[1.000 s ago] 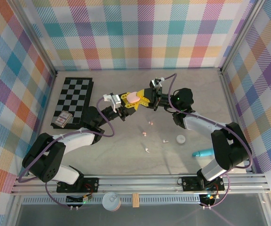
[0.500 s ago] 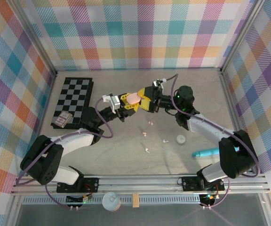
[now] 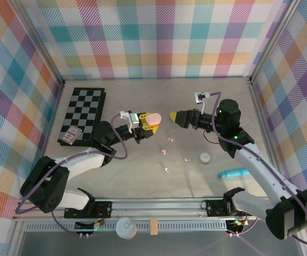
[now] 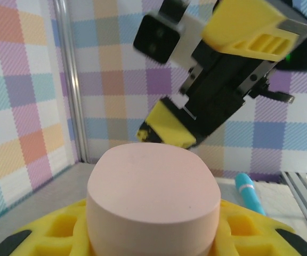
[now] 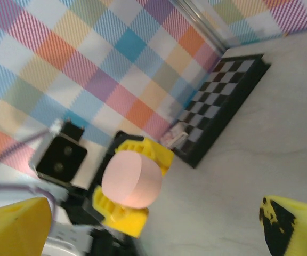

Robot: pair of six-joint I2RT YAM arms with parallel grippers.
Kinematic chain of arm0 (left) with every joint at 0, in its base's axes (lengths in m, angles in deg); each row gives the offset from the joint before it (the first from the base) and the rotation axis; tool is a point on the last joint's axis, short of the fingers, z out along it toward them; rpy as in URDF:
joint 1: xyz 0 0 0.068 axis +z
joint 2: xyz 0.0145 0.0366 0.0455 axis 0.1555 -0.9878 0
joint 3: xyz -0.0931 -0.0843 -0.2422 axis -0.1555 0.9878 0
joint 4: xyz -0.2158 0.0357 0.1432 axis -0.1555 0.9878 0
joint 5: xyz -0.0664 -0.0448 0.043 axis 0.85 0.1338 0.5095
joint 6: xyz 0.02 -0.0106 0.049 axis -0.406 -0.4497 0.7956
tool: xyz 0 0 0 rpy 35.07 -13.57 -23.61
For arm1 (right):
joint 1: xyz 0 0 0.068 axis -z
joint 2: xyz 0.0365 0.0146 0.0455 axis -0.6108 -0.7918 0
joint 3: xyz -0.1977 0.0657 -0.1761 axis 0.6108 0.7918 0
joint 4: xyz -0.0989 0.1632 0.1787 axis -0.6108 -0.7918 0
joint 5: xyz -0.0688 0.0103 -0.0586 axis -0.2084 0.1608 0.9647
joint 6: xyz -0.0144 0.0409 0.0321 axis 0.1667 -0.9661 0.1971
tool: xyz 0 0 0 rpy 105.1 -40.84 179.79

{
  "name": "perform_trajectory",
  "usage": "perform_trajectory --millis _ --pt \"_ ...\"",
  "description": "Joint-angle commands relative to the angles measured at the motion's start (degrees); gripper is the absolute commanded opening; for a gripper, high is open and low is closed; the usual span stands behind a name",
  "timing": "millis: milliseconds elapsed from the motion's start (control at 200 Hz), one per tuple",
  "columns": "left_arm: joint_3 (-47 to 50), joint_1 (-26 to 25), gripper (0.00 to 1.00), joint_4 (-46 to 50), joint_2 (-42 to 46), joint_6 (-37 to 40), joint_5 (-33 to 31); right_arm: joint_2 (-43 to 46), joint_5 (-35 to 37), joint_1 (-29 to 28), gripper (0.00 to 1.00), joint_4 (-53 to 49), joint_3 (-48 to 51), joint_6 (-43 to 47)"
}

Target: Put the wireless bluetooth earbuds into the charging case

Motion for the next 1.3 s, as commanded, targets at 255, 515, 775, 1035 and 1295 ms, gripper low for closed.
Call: perform_trajectory --millis 255,515,775,1035,1295 --pt "-2.92 0.23 0.28 13.85 2.84 5.55 8.29 3.39 7.97 -6.66 0.99 -17.16 -2.67 45.58" --pt "-3.99 0.28 0.28 15.04 2.15 4.73 10.72 -2.15 12.56 -10.03 0.99 -14.44 -4.86 47.58" --pt "-4.48 0.24 0.29 16.64 2.65 4.81 12.11 -5.21 14.83 -10.16 0.99 -11.03 -6.23 44.83" --pt "-4.58 0.22 0.29 16.19 2.70 3.79 13.31 -5.45 17.54 -10.21 0.99 -9.80 -6.54 43.22" --pt "-4.51 0.20 0.29 16.01 2.48 3.80 13.43 -4.18 18.87 -10.18 0.99 -8.99 -6.23 42.82"
